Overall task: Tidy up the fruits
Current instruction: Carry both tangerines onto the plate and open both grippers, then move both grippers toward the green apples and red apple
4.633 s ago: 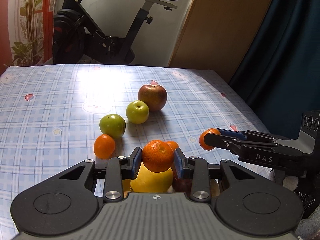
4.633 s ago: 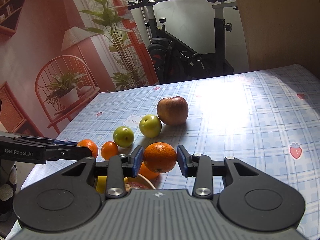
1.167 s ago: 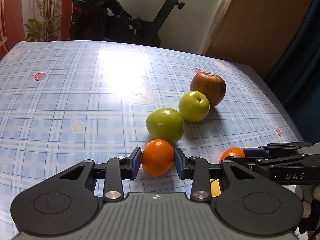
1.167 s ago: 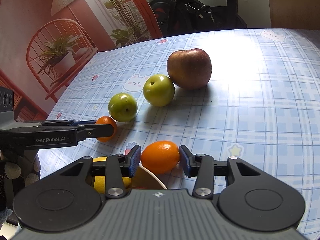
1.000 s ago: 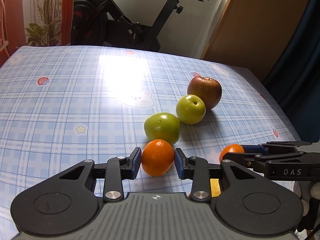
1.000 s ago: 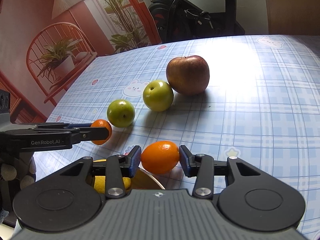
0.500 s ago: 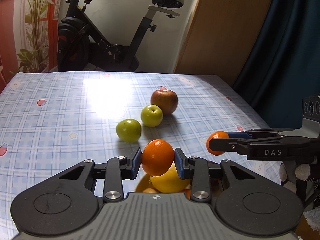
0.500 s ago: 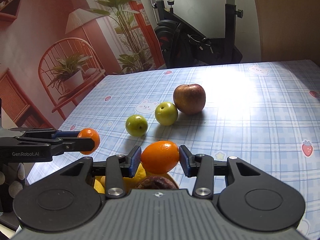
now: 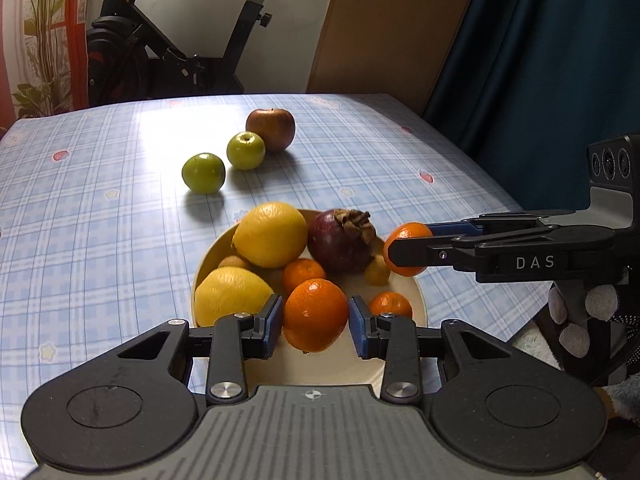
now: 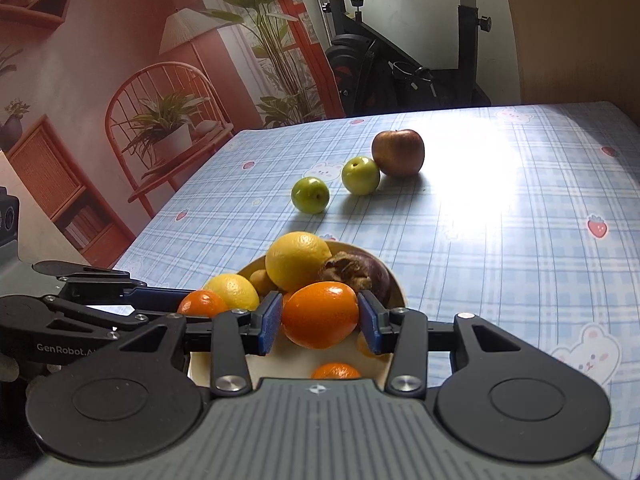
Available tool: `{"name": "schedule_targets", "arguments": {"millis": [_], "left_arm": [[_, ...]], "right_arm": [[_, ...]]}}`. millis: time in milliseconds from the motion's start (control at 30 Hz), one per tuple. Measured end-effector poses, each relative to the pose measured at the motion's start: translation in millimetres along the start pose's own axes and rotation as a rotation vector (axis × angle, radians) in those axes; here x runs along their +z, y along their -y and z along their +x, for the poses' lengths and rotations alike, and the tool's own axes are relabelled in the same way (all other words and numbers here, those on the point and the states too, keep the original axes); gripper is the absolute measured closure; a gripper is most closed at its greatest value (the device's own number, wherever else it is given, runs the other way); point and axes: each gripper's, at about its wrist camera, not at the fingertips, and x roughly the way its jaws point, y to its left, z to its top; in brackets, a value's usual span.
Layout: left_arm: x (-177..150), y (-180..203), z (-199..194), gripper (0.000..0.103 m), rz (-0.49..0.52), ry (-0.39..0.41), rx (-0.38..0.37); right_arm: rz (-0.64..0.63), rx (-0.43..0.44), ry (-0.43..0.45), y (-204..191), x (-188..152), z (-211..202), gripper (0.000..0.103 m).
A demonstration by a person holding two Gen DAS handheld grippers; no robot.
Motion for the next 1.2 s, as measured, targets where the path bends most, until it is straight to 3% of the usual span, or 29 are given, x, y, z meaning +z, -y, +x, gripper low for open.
{"name": "schedule_targets", "arguments": {"millis": [533,1200], "left_arm": [[-18.9,-14.9,25.2,0.065,0.012,-0.101,0.067],[-12.4,-21.0,0.6,0.057,-0.026,-0.011,0.071]], "right_arm": [[0.04,-0.001,-0.054,8.3,-7.8,29.4,0.059],[0.011,-0.026,-0.005,2.0,2.6,15.4,0.057]]}}
